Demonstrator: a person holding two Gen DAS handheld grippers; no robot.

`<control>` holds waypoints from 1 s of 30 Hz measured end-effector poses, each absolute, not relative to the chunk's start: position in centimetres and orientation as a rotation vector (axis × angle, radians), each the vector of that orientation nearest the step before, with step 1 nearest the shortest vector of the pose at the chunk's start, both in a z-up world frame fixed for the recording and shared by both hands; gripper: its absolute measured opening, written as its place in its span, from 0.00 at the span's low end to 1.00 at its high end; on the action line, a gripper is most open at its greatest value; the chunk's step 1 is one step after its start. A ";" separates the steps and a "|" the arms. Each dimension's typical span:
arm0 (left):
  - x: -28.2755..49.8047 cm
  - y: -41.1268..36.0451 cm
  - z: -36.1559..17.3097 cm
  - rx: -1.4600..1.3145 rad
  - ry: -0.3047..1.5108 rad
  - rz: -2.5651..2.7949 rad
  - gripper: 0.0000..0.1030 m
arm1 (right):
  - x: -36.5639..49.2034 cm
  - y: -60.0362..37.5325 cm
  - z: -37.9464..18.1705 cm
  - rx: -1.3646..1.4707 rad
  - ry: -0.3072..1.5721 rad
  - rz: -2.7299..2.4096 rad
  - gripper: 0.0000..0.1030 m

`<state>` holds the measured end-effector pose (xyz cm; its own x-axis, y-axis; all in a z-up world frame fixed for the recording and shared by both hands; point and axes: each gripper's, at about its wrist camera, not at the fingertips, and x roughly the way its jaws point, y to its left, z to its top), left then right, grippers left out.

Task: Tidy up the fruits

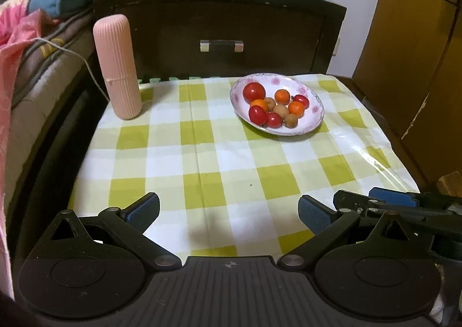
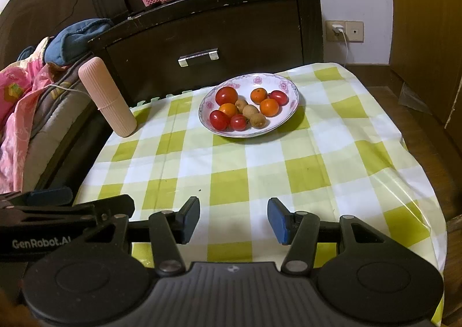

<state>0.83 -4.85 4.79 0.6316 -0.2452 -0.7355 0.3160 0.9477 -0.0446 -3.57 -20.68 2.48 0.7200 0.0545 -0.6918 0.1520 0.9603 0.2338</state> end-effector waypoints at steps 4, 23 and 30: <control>1.0 -4.8 4.3 0.086 0.854 -0.332 1.00 | -3.6 -20.6 2.2 0.280 0.779 -0.062 0.48; 1.5 -4.8 2.7 0.125 0.929 -0.277 1.00 | -3.5 -19.9 1.1 0.244 0.838 -0.073 0.48; 1.2 -5.1 2.7 0.139 0.886 -0.271 1.00 | -3.5 -20.1 1.0 0.256 0.837 -0.077 0.48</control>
